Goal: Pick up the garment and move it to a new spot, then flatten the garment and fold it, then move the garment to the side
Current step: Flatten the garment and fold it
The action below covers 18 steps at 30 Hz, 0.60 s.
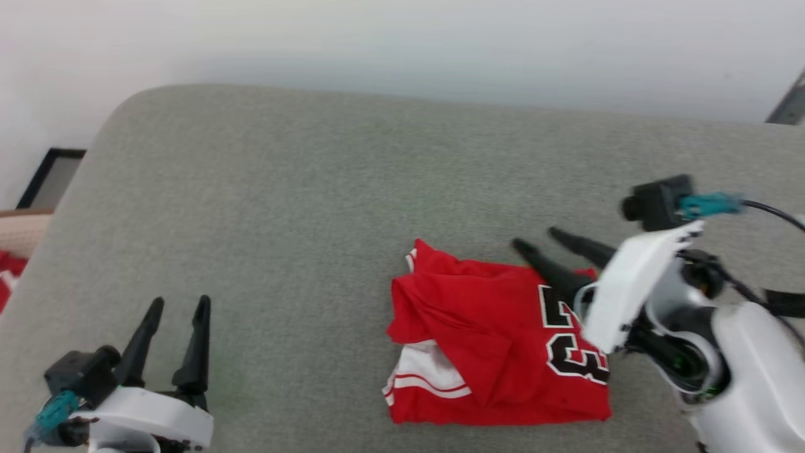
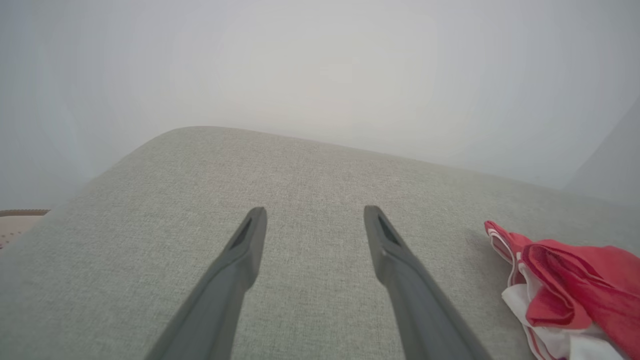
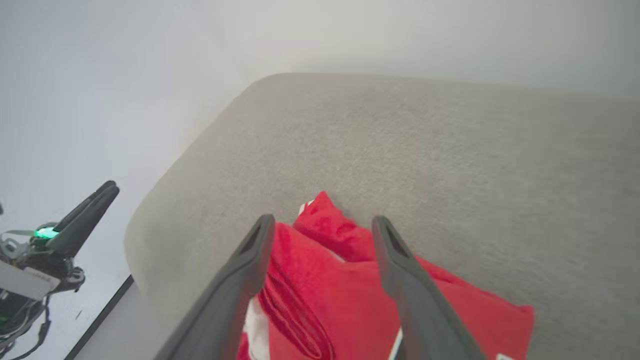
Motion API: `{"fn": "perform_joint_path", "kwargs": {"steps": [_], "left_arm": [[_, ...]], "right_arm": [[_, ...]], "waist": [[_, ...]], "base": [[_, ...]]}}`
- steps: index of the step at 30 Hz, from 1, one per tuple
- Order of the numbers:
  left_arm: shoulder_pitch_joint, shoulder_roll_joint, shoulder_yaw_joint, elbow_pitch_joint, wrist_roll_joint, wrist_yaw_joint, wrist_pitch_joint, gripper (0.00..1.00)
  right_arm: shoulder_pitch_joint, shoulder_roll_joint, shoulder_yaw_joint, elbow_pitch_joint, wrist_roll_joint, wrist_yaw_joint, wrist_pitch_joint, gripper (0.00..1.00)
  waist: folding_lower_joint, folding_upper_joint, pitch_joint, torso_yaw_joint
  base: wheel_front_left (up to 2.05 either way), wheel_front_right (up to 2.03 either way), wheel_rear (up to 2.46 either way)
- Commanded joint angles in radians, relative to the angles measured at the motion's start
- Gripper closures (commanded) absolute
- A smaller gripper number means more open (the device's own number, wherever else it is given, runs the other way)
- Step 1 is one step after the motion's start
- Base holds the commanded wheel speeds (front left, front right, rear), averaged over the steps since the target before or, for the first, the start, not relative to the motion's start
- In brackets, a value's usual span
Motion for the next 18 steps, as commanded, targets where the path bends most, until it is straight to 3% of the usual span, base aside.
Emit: {"fn": "perform_joint_path", "kwargs": {"steps": [1,9,18], "left_arm": [[0.016,0.005,0.014,-0.001,0.011,-0.004,0.0,0.0],[0.06,0.001,0.054,-0.01,0.043,-0.004,0.0,0.0],[0.102,-0.005,0.098,-0.008,0.062,-0.005,0.0,0.0]], "right_arm": [[0.033,-0.032,-0.02,-0.022,-0.016,-0.002,-0.051,0.0],[0.123,-0.132,-0.086,-0.022,-0.085,-0.002,-0.291,0.0],[0.201,-0.177,-0.14,0.064,-0.159,-0.002,-0.548,0.0]], "waist": [[0.0,0.0,-0.026,-0.054],[0.0,0.0,-0.055,-0.128],[0.0,0.0,-0.085,-0.18]], "base": [[0.0,0.0,0.0],[0.0,0.0,0.0],[0.0,0.0,0.0]]}}
